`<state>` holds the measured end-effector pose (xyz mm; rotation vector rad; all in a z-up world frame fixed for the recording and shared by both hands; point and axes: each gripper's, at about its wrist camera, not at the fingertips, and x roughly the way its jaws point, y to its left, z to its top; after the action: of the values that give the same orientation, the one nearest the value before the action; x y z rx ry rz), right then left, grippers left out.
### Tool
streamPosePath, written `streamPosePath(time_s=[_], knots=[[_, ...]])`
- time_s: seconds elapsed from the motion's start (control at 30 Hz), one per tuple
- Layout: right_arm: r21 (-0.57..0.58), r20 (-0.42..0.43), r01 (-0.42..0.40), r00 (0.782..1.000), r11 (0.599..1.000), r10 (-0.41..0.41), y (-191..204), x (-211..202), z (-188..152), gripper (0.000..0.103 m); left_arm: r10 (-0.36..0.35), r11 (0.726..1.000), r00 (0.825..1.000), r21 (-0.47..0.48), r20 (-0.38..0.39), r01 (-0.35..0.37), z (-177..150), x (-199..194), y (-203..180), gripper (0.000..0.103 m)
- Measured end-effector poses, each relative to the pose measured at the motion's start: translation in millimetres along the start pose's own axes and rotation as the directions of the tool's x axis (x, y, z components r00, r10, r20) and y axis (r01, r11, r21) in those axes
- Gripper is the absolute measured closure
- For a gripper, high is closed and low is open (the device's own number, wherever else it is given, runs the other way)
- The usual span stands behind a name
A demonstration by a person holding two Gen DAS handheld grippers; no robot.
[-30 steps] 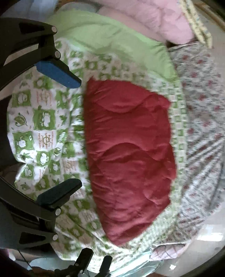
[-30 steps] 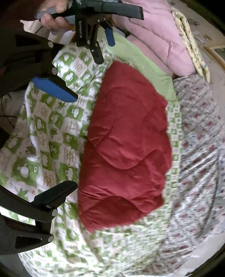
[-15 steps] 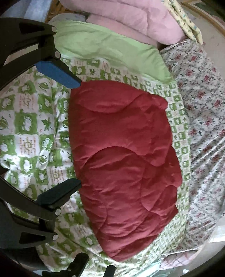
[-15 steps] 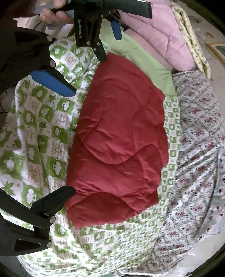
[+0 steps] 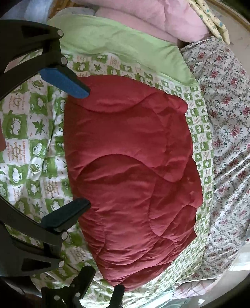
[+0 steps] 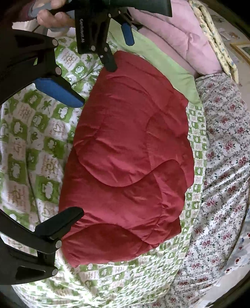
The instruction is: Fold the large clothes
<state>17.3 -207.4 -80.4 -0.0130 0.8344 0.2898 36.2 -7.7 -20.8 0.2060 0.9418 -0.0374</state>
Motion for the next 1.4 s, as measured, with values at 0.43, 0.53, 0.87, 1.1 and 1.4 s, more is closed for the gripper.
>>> streamPosePath(time_s=[0.43,0.53,0.87,1.1,1.4], knots=[[0.01,-0.01,-0.008,1.0,1.0,0.009,-4.8,12.5,13.9,0.0,-0.011,1.0,1.0,0.003,-0.001,0.011,8.4,5.9,0.5,0.0],[0.016,-0.014,-0.009,1.0,1.0,0.009,-6.4,14.9,15.5,0.0,-0.013,1.0,1.0,0.005,0.0,0.013,9.4,6.5,-0.1,0.0],[0.02,-0.019,-0.011,1.0,1.0,0.011,-7.5,18.6,18.2,0.0,-0.009,1.0,1.0,0.011,-0.004,0.009,13.5,10.8,-1.2,0.0],[0.018,-0.023,-0.013,1.0,1.0,0.014,-8.3,20.8,19.6,0.0,-0.01,1.0,1.0,0.01,-0.005,0.01,15.0,12.6,-1.6,0.0],[0.015,-0.02,-0.013,1.0,1.0,0.014,-8.4,21.2,20.5,0.0,-0.011,1.0,1.0,0.008,0.003,0.011,14.9,10.3,-1.0,0.0]])
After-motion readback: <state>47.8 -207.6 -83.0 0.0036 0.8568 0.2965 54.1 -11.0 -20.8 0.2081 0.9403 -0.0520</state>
